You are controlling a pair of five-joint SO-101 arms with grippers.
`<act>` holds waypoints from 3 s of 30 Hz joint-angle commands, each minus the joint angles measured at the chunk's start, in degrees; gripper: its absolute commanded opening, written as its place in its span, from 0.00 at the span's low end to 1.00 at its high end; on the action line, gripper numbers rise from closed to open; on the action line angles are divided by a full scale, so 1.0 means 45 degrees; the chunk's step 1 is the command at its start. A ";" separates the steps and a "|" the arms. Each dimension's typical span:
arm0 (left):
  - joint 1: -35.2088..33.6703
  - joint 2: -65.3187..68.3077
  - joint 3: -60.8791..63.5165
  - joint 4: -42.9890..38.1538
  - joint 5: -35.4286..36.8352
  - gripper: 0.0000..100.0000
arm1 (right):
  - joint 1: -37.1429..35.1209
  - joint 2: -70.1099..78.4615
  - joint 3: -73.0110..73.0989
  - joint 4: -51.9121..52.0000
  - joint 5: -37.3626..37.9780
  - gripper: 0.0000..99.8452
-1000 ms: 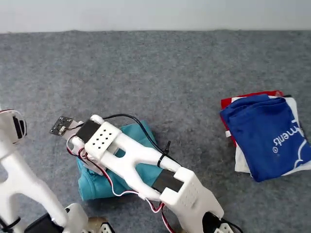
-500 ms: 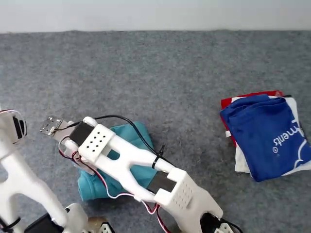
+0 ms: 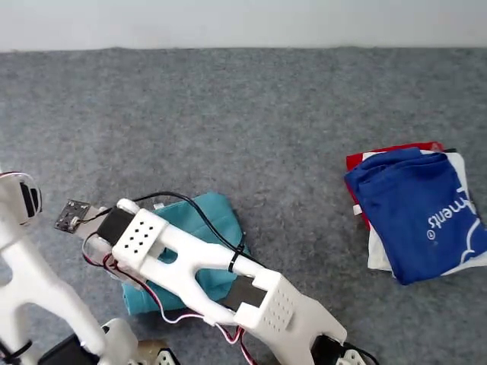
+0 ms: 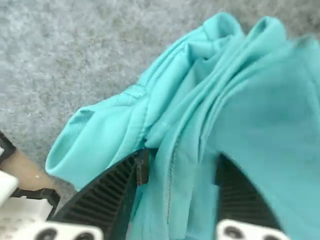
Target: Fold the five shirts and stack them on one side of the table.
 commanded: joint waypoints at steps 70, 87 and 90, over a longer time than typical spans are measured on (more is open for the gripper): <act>-0.0059 -0.0352 -0.0596 0.0234 0.0117 0.11 | 0.6027 0.0518 0.2188 -0.1455 0.0449 0.11; -0.0059 -0.0352 -0.0283 0.0215 0.0117 0.11 | 0.8195 0.0772 0.0176 -0.2217 0.0430 0.01; -0.0059 -0.0352 -0.0283 0.0215 0.0117 0.11 | 0.9074 0.0772 -0.0098 -0.2217 0.0410 0.01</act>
